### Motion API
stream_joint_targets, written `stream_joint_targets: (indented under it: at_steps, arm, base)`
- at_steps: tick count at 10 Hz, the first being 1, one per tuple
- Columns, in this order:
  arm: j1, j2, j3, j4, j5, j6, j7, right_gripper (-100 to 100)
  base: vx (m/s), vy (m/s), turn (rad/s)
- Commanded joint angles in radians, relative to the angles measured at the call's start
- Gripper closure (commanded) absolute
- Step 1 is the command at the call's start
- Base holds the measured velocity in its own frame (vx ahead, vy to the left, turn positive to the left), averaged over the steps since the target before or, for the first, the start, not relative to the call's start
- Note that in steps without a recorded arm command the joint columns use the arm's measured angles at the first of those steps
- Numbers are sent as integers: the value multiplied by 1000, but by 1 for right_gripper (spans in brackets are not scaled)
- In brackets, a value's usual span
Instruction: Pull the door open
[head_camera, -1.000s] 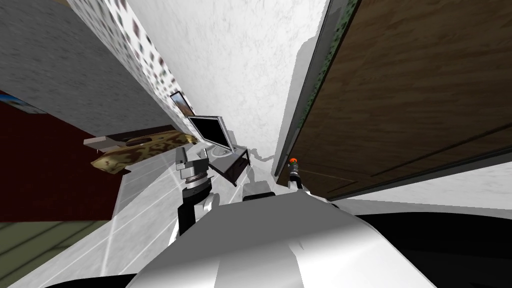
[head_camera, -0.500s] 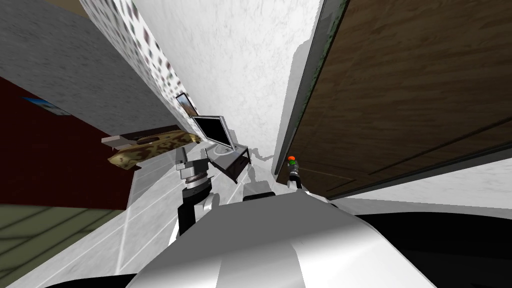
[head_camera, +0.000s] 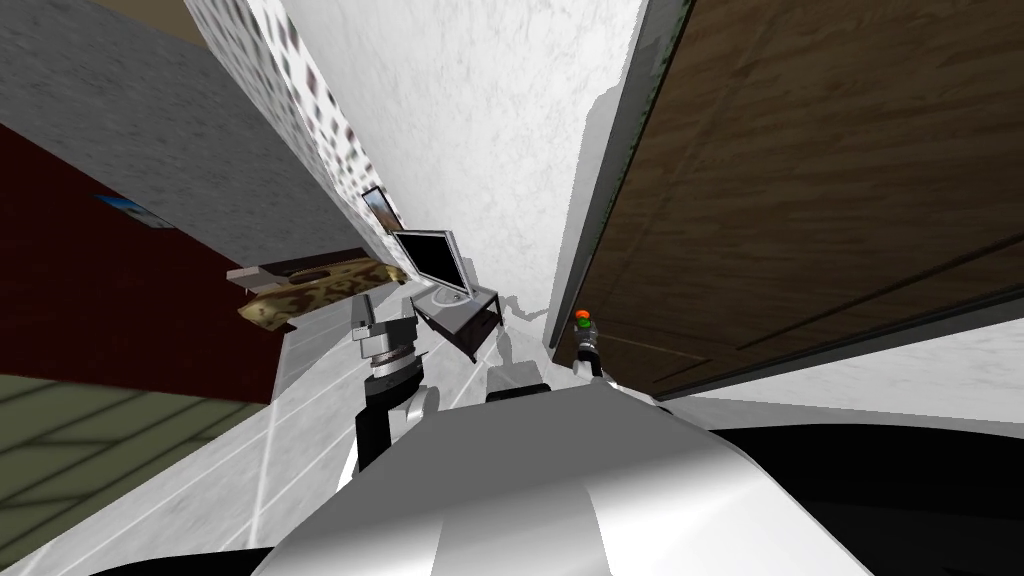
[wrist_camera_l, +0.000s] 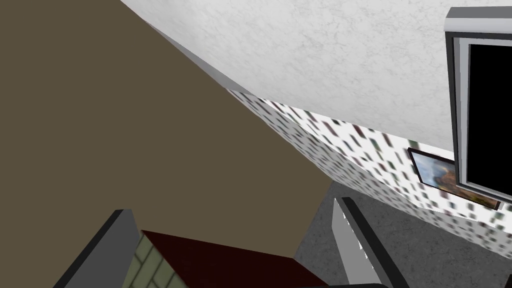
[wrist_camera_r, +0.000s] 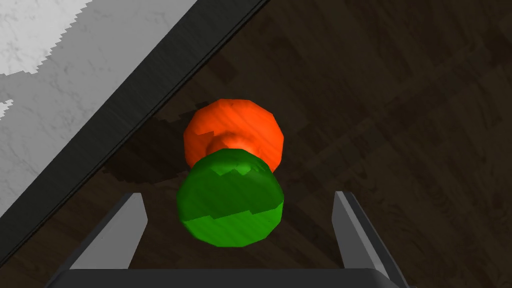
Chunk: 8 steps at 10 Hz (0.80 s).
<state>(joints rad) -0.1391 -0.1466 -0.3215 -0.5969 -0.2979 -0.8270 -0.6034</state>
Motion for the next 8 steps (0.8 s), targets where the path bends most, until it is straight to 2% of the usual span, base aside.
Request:
stream_joint_targets:
  at_steps: [1,8]
  arm:
    - [0,5,1,-5,-14,-2,-50,-100]
    - [-3,28,4,-17,-62,-10,-219,-100]
  base:
    - [-48,-17,78]
    - [-56,-18,63]
